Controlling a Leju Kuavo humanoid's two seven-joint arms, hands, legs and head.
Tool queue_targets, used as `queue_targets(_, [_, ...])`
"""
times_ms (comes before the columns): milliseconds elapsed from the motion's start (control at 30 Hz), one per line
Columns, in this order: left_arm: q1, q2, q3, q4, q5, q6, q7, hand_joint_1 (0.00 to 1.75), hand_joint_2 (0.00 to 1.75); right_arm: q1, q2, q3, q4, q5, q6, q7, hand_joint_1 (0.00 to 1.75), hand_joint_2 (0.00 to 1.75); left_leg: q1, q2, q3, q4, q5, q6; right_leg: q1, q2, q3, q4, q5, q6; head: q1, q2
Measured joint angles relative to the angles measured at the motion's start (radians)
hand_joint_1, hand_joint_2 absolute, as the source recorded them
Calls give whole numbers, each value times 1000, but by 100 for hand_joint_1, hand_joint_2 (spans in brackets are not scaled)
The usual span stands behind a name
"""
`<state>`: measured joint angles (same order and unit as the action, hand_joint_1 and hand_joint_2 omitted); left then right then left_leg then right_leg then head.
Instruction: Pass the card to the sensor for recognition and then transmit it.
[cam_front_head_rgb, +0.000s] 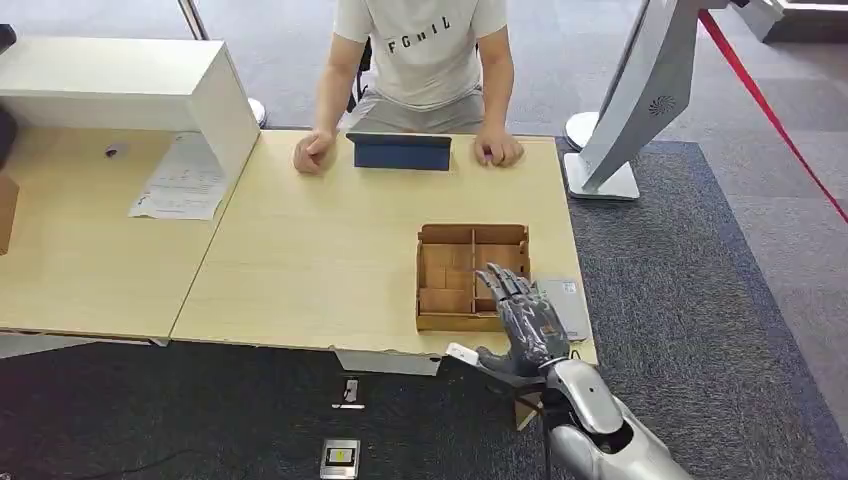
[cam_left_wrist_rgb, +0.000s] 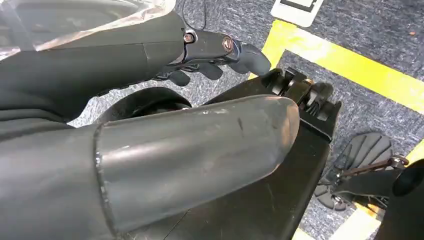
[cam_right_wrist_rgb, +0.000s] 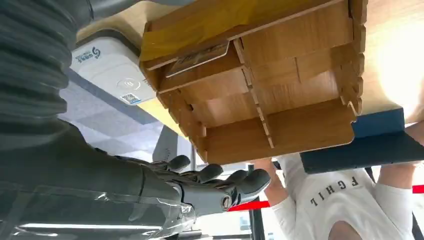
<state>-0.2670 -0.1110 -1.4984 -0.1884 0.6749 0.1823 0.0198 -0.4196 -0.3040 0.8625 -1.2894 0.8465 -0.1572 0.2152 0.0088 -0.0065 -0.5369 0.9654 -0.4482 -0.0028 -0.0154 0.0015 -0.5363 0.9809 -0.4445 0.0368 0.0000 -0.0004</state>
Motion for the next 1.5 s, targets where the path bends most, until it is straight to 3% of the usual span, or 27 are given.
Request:
queue_targets(767, [-2, 0, -2, 0, 0, 5, 8, 0, 0, -39, 68, -1, 210, 24, -60, -30, 0, 175, 0, 0, 0, 0, 0, 0, 0, 0, 0, 0, 0, 0, 0, 0])
queue_targets(1100, [-8, 2, -2, 0, -1, -44, 5, 0, 0, -61, 69, -3, 240, 45, -66, -21, 0, 175, 0, 0, 0, 0, 0, 0, 0, 0, 0, 0, 0, 0, 0, 0])
queue_targets(1500, [-9, 2, -2, 0, -4, -45, 5, 0, 0, -60, 50, -3, 240, 45, -63, 12, 0, 175, 0, 0, 0, 0, 0, 0, 0, 0, 0, 0, 0, 0, 0, 0])
